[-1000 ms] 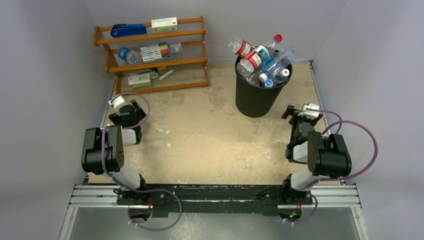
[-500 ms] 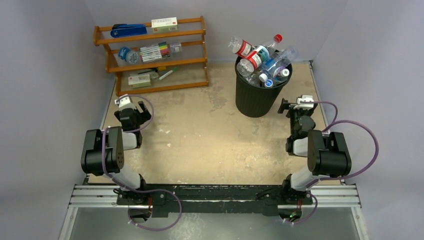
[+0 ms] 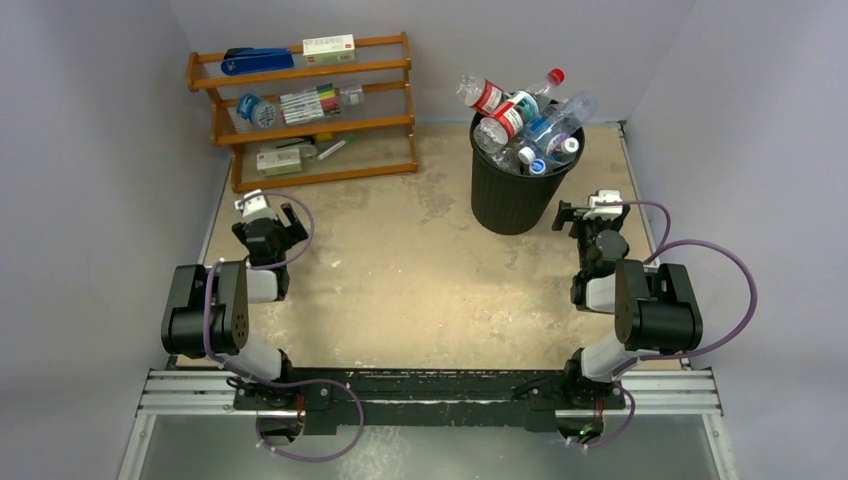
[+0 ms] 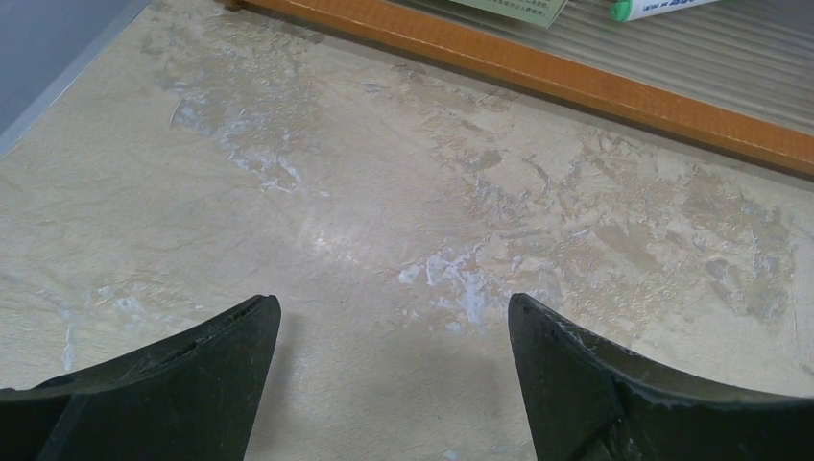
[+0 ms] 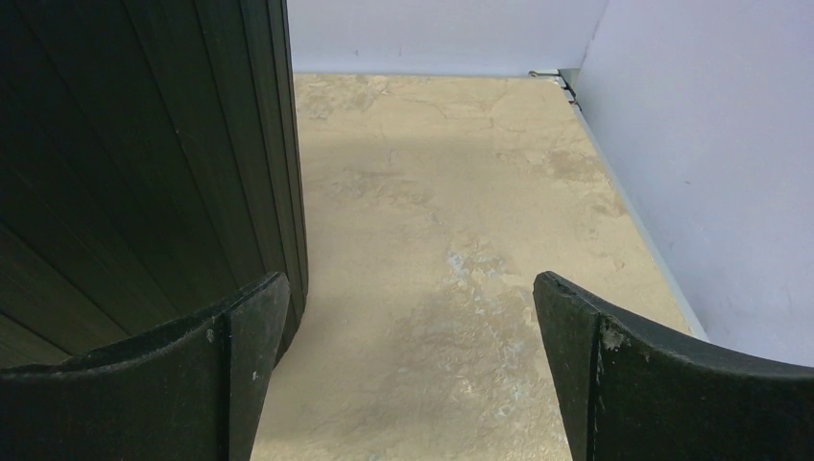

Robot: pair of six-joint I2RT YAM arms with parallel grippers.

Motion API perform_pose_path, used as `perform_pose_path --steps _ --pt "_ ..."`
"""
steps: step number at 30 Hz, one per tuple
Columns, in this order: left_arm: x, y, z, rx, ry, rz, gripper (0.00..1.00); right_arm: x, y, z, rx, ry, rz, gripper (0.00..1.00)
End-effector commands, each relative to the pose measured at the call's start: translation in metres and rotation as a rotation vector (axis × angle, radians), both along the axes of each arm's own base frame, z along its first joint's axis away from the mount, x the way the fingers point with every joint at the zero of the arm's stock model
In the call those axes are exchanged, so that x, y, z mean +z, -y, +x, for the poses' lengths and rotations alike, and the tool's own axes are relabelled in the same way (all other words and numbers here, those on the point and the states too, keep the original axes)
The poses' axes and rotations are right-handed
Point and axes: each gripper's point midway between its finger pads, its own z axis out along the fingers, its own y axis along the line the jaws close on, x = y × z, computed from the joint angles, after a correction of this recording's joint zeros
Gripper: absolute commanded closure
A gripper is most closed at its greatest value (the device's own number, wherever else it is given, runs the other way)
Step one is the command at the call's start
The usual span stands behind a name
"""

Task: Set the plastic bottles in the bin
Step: Reset both arms

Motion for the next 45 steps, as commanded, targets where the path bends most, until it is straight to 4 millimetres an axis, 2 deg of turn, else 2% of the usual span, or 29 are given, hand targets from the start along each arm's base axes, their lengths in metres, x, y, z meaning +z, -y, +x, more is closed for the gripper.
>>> perform_pose_path --steps 1,7,9,11,15,17,19,21,24,27,45 --pt "0.021 -0.002 0.005 -0.005 0.077 0.027 0.11 0.018 -0.002 0.007 0.018 0.055 -0.029 0.0" --pt "0.039 0.002 -0.005 -0.039 0.173 0.073 0.11 0.018 -0.002 0.007 0.017 0.055 -0.029 0.0" --pt "0.047 0.018 -0.004 -0.146 0.215 0.107 0.11 0.017 -0.002 0.007 0.019 0.054 -0.029 0.0" --pt "0.044 0.022 -0.001 -0.169 0.202 0.112 0.11 0.017 -0.002 0.007 0.017 0.053 -0.029 0.0" --pt "0.038 0.015 -0.005 -0.12 0.194 0.116 0.11 0.018 -0.002 0.007 0.018 0.055 -0.029 0.0" --pt "0.034 0.005 -0.011 -0.046 0.198 0.112 0.11 0.017 -0.002 0.007 0.018 0.054 -0.03 0.0" --pt "0.028 0.008 -0.015 -0.053 0.225 0.112 0.11 0.017 -0.002 0.007 0.018 0.054 -0.028 0.0" --pt "0.03 0.016 -0.011 -0.116 0.279 0.1 0.11 0.018 -0.002 0.007 0.017 0.055 -0.029 0.0" --pt "0.015 0.021 0.004 -0.175 0.175 0.109 0.11 0.018 -0.002 0.007 0.018 0.055 -0.029 0.0" --pt "0.012 0.023 0.003 -0.161 0.145 0.123 0.1 0.018 -0.002 0.007 0.018 0.056 -0.029 0.0" --pt "0.012 0.025 0.005 -0.146 0.141 0.145 0.1 0.018 -0.002 0.007 0.018 0.055 -0.029 0.0"
